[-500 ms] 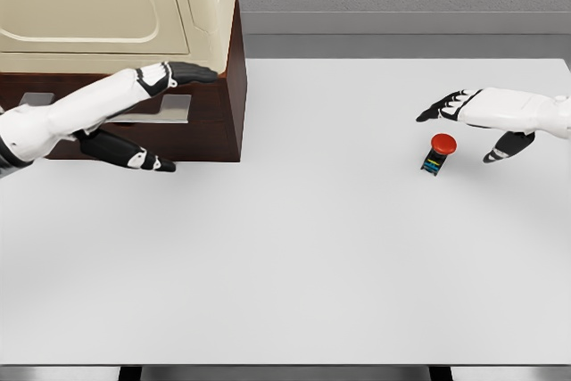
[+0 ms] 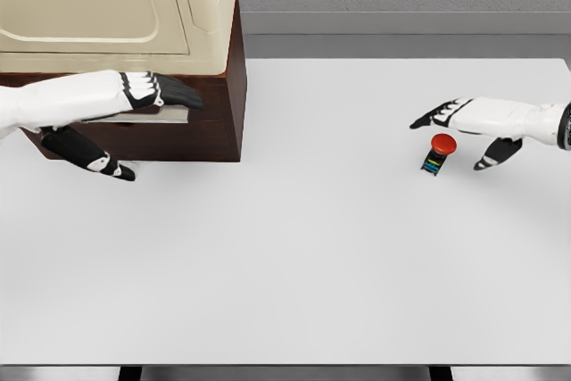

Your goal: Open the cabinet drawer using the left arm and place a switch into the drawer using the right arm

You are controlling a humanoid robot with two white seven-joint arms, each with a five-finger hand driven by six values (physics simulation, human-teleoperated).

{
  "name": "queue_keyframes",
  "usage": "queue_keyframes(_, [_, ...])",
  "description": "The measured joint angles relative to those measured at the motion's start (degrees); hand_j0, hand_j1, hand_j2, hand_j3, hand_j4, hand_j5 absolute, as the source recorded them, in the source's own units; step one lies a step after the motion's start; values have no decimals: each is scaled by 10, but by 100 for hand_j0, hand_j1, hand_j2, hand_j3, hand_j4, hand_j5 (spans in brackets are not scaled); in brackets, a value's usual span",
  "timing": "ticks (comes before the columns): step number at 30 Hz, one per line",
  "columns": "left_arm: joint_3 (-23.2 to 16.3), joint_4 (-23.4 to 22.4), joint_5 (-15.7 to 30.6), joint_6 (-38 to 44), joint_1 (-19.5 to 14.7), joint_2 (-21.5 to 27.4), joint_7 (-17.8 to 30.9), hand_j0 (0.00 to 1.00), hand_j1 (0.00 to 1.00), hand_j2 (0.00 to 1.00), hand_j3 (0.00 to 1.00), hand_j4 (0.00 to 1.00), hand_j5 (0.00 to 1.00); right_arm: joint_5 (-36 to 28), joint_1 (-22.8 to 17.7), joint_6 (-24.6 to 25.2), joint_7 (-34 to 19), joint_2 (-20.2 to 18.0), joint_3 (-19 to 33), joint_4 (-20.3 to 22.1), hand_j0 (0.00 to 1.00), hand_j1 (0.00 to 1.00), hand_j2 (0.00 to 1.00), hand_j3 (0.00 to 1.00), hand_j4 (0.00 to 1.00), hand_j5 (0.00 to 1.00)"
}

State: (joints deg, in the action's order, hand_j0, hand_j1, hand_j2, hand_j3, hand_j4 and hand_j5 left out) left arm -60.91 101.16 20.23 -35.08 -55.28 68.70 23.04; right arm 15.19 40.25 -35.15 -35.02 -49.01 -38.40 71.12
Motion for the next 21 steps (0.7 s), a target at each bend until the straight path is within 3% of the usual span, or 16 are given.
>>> queue_keyframes(6, [1,-1,64,13,3,24,51,100,100,100,100,100,100,1,3,0,0,18,-11,-24,100,100,100,100,100,100])
queue_keyframes(12, [5,-1,77,114,2,27,39,100,100,100,100,100,100,11,14,0,0,42,-14,-66,97,97,97,97,97,97])
queue_keyframes(21, [19,-2,88,155,25,26,31,100,100,100,100,100,100,28,23,0,0,58,-18,-91,91,91,91,91,91,91])
